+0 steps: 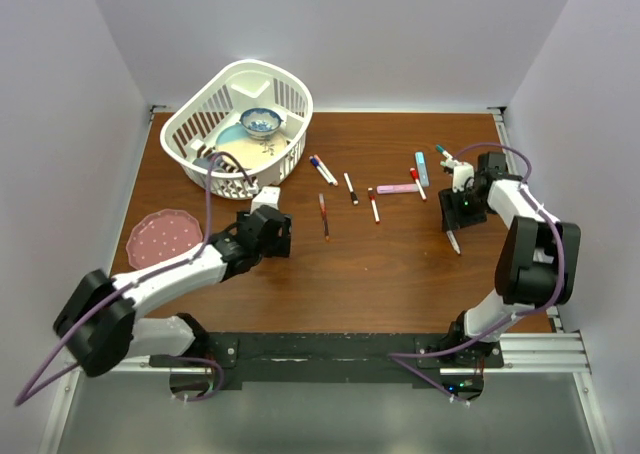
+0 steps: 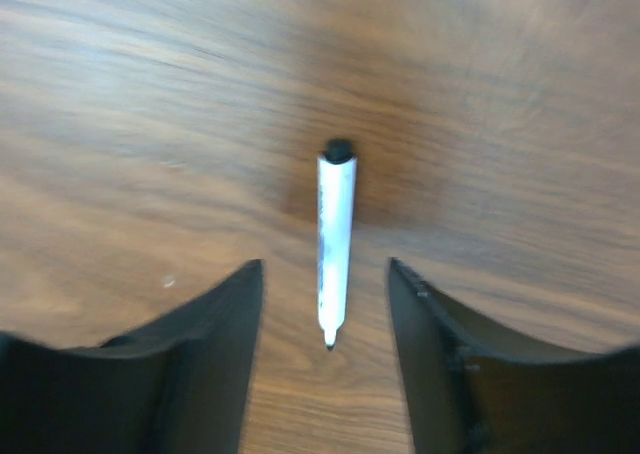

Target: Open the pen caps

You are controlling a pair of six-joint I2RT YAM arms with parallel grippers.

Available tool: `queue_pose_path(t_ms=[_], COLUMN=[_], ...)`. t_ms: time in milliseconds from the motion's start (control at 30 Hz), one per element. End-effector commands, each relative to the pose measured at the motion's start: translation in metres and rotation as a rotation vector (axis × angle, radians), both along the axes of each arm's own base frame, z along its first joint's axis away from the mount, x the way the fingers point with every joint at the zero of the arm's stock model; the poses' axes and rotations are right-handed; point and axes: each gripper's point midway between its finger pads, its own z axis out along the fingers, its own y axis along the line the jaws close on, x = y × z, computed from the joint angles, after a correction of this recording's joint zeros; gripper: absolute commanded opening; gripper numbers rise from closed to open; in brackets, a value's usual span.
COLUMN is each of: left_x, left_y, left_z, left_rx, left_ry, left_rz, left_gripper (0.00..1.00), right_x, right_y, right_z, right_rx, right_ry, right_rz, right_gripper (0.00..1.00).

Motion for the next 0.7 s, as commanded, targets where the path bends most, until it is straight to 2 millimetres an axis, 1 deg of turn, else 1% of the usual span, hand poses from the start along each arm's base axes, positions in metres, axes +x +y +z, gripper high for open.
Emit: queue_pose_path(t_ms=[0,33,67,100,133,167,200,233,267,300,333,367,400,433,467,500,533,600,633,667], left_x=[-0.01,-0.012,-0.018,-0.02,-0.021,-0.02,-0.02,-0.018,-0.012,-0.01,-0.007,-0.004,0.002,0.001,0.003,0.004,0.003,0.004,0.003,0.004], left_y=[-0.051,-0.056,-0.068,-0.071,-0.073,-0.076,-0.073,-0.071,-0.064,-0.059,-0.055,-0.047,-0.042,-0.037,-0.032,-0.03,-0.029,-0.027,-0.025,-0.022], left_z=[0.059,0.064,0.074,0.083,0.092,0.104,0.113,0.119,0.125,0.126,0.126,0.113,0.106,0.096,0.094,0.093,0.092,0.103,0.104,0.111], left_rx=[-0.222,-0.238,-0.268,-0.28,-0.288,-0.276,-0.265,-0.244,-0.191,-0.16,-0.131,-0.079,-0.075,-0.063,-0.05,-0.047,-0.047,-0.066,-0.068,-0.079], left_ry=[-0.06,-0.06,-0.061,-0.076,-0.094,-0.131,-0.163,-0.19,-0.231,-0.249,-0.262,-0.262,-0.261,-0.225,-0.204,-0.205,-0.208,-0.245,-0.254,-0.278], left_rz=[-0.267,-0.301,-0.387,-0.415,-0.44,-0.489,-0.506,-0.511,-0.513,-0.508,-0.506,-0.493,-0.479,-0.471,-0.443,-0.438,-0.433,-0.424,-0.418,-0.409], left_gripper=[0.88,0.89,0.9,0.91,0.91,0.92,0.92,0.93,0.95,0.96,0.97,0.98,0.98,0.98,0.98,0.98,0.98,0.98,0.98,0.98], right_x=[0.006,0.003,0.0,-0.001,-0.004,-0.006,-0.005,-0.003,-0.002,0.001,0.003,0.016,0.019,0.026,0.036,0.043,0.047,0.055,0.055,0.055], right_y=[0.049,0.06,0.07,0.079,0.098,0.109,0.128,0.134,0.141,0.159,0.166,0.164,0.175,0.176,0.173,0.178,0.181,0.189,0.192,0.194], right_z=[0.063,0.069,0.074,0.077,0.079,0.076,0.08,0.078,0.073,0.068,0.062,0.056,0.045,0.041,0.039,0.032,0.031,0.029,0.018,0.016], right_rx=[0.125,0.145,0.157,0.16,0.18,0.185,0.19,0.173,0.164,0.171,0.164,0.093,0.074,0.035,-0.01,-0.013,-0.012,0.009,0.009,0.008], right_ry=[-0.202,-0.218,-0.231,-0.248,-0.25,-0.233,-0.23,-0.217,-0.183,-0.143,-0.117,-0.129,-0.095,-0.101,-0.119,-0.102,-0.101,-0.093,-0.063,-0.05], right_rz=[0.267,0.32,0.369,0.426,0.496,0.537,0.585,0.59,0.592,0.585,0.568,0.526,0.473,0.439,0.395,0.34,0.314,0.276,0.272,0.268], right_gripper=[0.68,0.71,0.74,0.79,0.8,0.82,0.82,0.82,0.82,0.81,0.81,0.8,0.79,0.78,0.78,0.77,0.76,0.69,0.67,0.66])
